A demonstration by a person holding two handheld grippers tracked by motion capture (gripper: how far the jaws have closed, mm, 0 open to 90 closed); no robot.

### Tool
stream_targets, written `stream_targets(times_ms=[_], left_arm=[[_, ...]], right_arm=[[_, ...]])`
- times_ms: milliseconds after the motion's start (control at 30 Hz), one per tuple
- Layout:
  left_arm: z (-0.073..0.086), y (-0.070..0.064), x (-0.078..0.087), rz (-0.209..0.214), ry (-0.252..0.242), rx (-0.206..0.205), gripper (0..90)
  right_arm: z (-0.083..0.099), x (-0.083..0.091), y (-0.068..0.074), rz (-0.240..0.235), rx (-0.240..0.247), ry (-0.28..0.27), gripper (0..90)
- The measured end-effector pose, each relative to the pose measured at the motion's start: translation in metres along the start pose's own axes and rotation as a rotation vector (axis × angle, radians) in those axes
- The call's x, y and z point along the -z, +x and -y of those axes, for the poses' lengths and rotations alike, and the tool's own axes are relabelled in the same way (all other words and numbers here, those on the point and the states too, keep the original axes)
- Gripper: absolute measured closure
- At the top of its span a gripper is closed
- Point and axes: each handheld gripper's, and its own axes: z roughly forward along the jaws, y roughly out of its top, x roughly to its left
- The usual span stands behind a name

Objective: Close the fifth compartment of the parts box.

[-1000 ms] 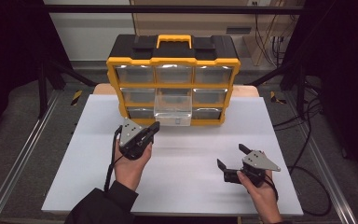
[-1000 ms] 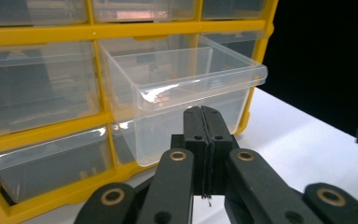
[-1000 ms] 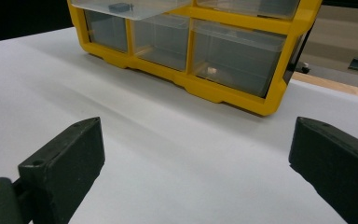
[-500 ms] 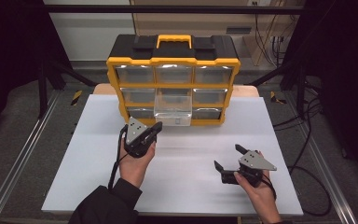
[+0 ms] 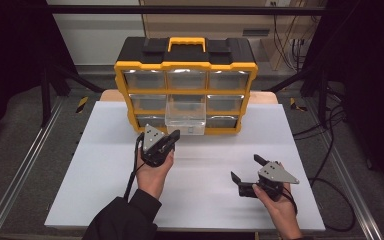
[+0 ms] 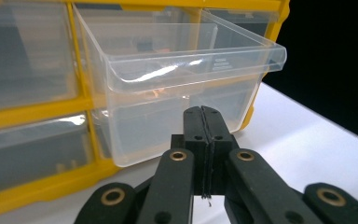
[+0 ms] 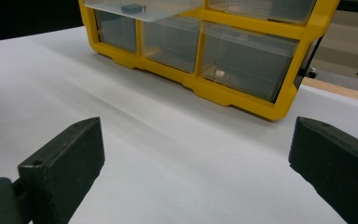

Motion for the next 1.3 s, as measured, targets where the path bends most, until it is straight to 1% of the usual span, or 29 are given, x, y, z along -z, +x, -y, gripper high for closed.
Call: stream_targets(times_ms=[100, 167, 233, 333, 367, 467, 567, 933, 1067, 1133, 1200, 1300], left_arm=[[0.000, -0.001, -0.005, -0.014, 0.003, -0.026, 89.6], [0.000, -0.003, -0.008, -0.021, 0.008, -0.037, 89.6], [-0.001, -0.005, -0.010, -0.022, 0.010, -0.046, 89.6], [-0.003, -0.009, -0.014, -0.030, 0.014, -0.079, 89.6], [-0.004, -0.010, -0.016, -0.035, 0.014, -0.084, 89.6], [-0.003, -0.011, -0.021, -0.047, 0.015, -0.083, 89.6], [-0.001, -0.012, -0.024, -0.063, 0.016, -0.101, 89.6], [-0.002, -0.011, -0.032, -0.085, 0.012, -0.083, 89.5], [-0.003, -0.010, -0.035, -0.085, 0.010, -0.055, 89.6], [-0.005, -0.010, -0.036, -0.087, 0.017, -0.064, 89.6], [-0.006, -0.011, -0.039, -0.092, 0.030, -0.082, 89.6], [-0.006, -0.011, -0.043, -0.102, 0.039, -0.084, 89.6]], right_arm=[[0.000, 0.001, -0.001, 0.006, -0.001, -0.004, 3.7], [0.000, 0.001, -0.003, 0.011, -0.015, -0.009, 3.7], [-0.001, 0.001, -0.003, 0.009, -0.019, -0.012, 3.7], [-0.001, 0.000, -0.003, 0.002, -0.016, -0.009, 3.8], [-0.001, -0.001, -0.002, 0.002, -0.013, -0.010, 3.8], [0.000, -0.001, -0.001, 0.000, -0.004, -0.006, 3.8], [0.000, -0.001, -0.001, -0.003, -0.006, -0.006, 3.8], [0.000, -0.002, 0.001, -0.012, -0.006, -0.004, 3.7], [-0.001, -0.002, 0.001, -0.010, -0.017, -0.008, 3.7], [-0.001, -0.002, 0.001, -0.011, -0.023, -0.012, 3.7], [-0.001, -0.002, 0.001, -0.012, -0.024, -0.011, 3.7], [-0.002, -0.002, 0.001, -0.001, -0.006, -0.012, 4.5]])
